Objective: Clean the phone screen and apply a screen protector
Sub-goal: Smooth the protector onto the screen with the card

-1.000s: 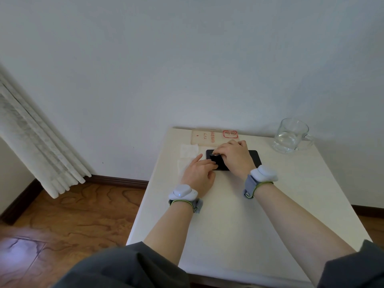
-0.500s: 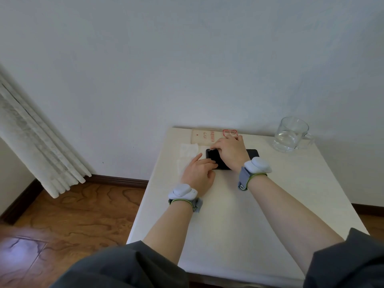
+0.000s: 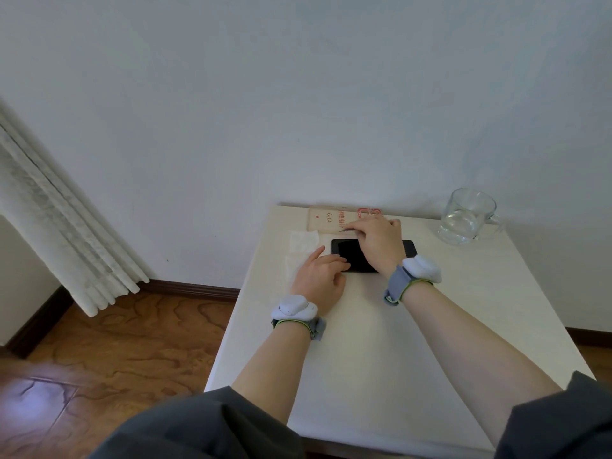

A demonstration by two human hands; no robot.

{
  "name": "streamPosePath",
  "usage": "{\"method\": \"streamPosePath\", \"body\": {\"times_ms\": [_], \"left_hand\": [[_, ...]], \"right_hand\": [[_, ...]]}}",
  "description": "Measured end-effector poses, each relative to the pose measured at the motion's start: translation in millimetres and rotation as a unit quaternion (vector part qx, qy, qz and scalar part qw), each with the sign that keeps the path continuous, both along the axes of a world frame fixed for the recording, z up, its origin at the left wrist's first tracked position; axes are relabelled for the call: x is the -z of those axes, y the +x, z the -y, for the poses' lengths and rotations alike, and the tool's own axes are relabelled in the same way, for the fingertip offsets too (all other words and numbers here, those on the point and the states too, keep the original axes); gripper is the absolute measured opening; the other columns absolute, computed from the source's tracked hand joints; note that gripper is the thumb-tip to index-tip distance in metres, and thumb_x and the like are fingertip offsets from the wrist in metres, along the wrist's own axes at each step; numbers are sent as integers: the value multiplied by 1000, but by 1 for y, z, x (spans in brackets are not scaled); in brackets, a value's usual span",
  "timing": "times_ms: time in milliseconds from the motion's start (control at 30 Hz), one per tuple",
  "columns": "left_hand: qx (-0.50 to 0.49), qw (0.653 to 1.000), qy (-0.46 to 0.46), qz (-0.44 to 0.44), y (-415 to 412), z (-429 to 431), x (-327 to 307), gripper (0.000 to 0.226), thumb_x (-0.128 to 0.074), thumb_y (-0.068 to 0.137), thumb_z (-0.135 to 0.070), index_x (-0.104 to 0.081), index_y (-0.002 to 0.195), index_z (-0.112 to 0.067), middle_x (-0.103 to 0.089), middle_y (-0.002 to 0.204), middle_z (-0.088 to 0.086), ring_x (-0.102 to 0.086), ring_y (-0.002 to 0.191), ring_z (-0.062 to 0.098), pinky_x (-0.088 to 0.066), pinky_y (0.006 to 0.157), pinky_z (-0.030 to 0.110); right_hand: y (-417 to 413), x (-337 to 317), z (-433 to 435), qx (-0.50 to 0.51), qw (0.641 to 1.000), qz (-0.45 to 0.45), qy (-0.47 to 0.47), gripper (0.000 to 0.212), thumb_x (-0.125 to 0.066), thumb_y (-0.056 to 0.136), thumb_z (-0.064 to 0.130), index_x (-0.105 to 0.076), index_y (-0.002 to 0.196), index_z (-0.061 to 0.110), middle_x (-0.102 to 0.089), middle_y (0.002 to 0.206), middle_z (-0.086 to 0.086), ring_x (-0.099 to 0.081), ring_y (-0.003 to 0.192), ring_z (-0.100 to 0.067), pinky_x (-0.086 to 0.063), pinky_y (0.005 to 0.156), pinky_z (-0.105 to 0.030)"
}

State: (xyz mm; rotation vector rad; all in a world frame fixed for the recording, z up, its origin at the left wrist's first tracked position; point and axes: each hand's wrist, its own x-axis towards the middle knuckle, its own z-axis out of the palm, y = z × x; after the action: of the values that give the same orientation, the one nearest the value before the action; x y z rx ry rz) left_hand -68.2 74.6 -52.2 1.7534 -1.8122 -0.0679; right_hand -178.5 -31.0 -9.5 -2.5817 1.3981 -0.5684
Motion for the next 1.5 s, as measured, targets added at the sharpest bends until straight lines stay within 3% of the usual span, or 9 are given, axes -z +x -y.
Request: {"method": "streamPosePath", "body": {"times_ms": [133, 400, 500, 600, 767, 900, 1100, 1400, 1500], "left_hand": [[-2, 1000, 6, 0, 0, -1, -1, 34, -49, 77, -3, -73, 101, -6, -71, 107, 9, -66, 101, 19, -21, 112, 30], [-4, 1000, 25, 1, -2, -3, -6, 36, -46, 82, -4, -70, 109, -7, -68, 116, 8, -62, 111, 18, -13, 114, 24], [3, 1000, 24, 2, -1, -2, -5, 35, -50, 82, 0, -68, 112, -6, -66, 118, 8, -60, 111, 23, -21, 115, 27], [-13, 1000, -10, -18, 0, -2, -3, 34, -55, 77, 4, -69, 107, -2, -65, 108, 11, -61, 100, 30, -45, 95, 32], [-59, 996, -66, 28, 2, -1, 2, 31, -51, 74, -10, -69, 99, -5, -65, 93, 9, -61, 88, 31, -37, 94, 28], [-127, 991, -13, 51, -3, 0, -3, 44, -43, 83, -27, -59, 118, -6, -67, 107, 8, -52, 115, 28, -19, 113, 35], [-118, 992, 32, 20, -6, -2, -10, 50, -41, 89, -18, -38, 138, -11, -70, 101, -2, -35, 130, 17, 4, 114, 25], [-92, 995, 26, 7, -3, -4, -9, 61, -41, 82, -2, -33, 142, -7, -68, 113, 1, -40, 128, 22, 3, 114, 25], [-98, 995, 35, 5, -3, -5, -11, 64, -41, 81, -1, -30, 143, -8, -68, 112, 1, -37, 130, 20, 3, 114, 24]], "right_hand": [[-15, -3, -5, -25, 999, -29, -5, 38, -41, 94, 11, -70, 104, 33, -68, 115, 10, -50, 112, -17, -19, 82, -34], [9, 0, -2, -57, 995, -82, -11, 40, -37, 96, 12, -67, 111, 34, -64, 124, 7, -48, 114, -21, -21, 94, -39], [-1, -5, 2, 1, 998, 44, -36, 33, -43, 94, 12, -69, 109, 29, -69, 112, 1, -57, 109, -25, -34, 91, -39], [-26, -18, 5, 94, 983, 156, -20, 20, -50, 93, 15, -66, 105, 15, -70, 99, -13, -62, 94, -36, -43, 72, -36], [-67, -25, 19, 203, 953, 209, 86, 14, -55, 87, 9, -59, 93, -3, -65, 94, -20, -59, 90, -38, -39, 65, -33], [-76, -16, 18, 212, 954, 153, 149, 21, -56, 87, 9, -58, 104, -2, -62, 107, -23, -58, 100, -39, -47, 78, -40], [-59, -9, 7, 213, 958, 126, 142, 14, -46, 93, 10, -54, 98, 0, -60, 101, -21, -54, 89, -35, -34, 67, -32], [5, -15, -18, 117, 980, 102, 124, 26, -40, 96, 9, -51, 118, 2, -61, 109, -21, -57, 96, -39, -46, 74, -39], [25, -11, -29, 94, 975, 128, 158, 18, -43, 96, 11, -51, 110, 2, -61, 104, -19, -58, 91, -37, -43, 69, -39]]}}
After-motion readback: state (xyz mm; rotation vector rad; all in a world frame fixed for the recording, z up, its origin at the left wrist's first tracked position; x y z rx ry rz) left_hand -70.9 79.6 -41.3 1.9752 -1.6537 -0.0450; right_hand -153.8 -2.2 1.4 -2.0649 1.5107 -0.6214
